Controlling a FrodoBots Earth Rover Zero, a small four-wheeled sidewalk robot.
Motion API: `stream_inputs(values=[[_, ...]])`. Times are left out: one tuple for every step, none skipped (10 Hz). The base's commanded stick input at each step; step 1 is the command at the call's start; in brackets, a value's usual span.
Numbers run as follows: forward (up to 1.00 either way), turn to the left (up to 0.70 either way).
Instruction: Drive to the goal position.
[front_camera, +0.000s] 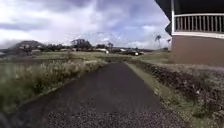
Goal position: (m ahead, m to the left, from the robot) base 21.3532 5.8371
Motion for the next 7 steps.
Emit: stream_inputs(values=[[0.5,0.0],[0.5,0.0],[0.5,0.0],[0.5,0.0],[0.5,0.0],[0.5,0.0],[0.5,-0.13]])
